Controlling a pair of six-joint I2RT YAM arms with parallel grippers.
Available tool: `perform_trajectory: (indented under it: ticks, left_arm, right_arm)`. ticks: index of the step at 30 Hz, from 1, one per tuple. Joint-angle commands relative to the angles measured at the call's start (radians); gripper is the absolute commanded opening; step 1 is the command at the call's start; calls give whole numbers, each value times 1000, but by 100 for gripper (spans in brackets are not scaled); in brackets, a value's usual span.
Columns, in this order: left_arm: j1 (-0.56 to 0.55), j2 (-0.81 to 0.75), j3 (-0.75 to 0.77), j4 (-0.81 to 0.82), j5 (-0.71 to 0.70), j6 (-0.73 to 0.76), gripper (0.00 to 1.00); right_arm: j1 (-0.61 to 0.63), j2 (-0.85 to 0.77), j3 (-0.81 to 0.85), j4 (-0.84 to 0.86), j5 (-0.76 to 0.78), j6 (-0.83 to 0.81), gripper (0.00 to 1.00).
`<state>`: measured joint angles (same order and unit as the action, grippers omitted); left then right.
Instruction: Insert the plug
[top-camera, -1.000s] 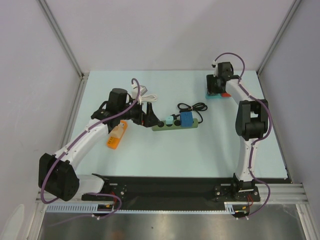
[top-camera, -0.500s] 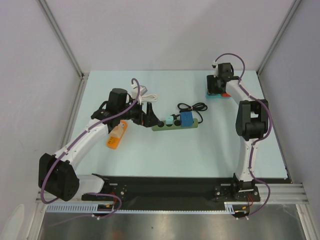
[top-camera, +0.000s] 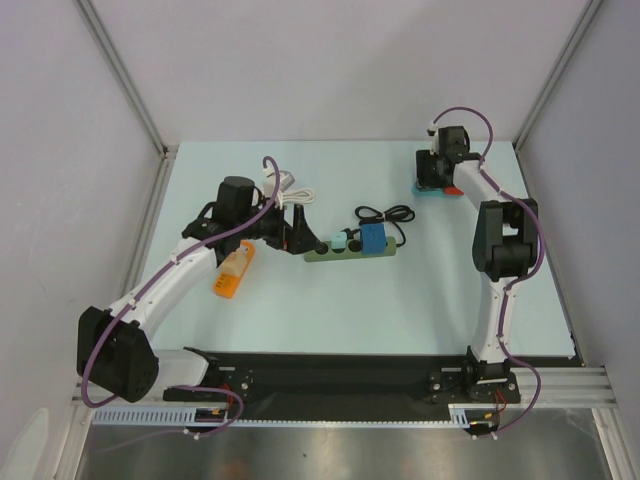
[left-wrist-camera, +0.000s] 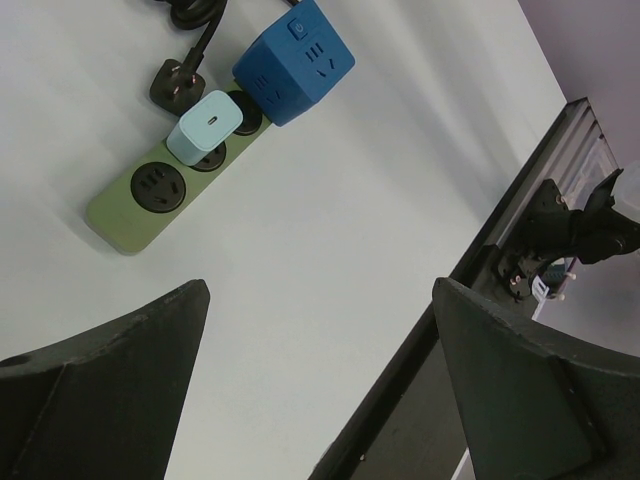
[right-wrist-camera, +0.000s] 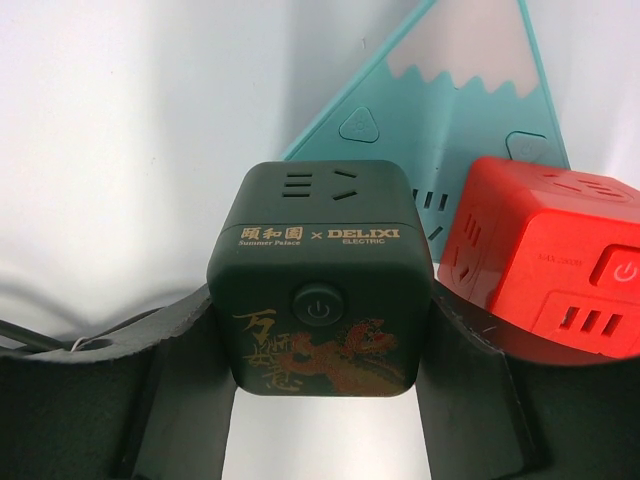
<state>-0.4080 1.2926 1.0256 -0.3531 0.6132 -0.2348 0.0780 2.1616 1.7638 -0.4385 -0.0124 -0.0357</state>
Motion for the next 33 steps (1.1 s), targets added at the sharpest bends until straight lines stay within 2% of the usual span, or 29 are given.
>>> perform_trajectory:
  ticks: [1,12,25,33]
  left_arm:
    - [3,-39,-13,34,26,8,100]
    - [3,-41,-13,34,30,8,100]
    - [1,-42,-13,37,34,8,100]
    - [3,-49,-15,36,31,8,100]
  right_arm:
    - [-15,-19,-10,-51,25,3,0]
    - [-8,38,42,-89,32,31,0]
    - [-1,128,140,-169,91,158,0]
    - [-11,187,178,-210,72,125,0]
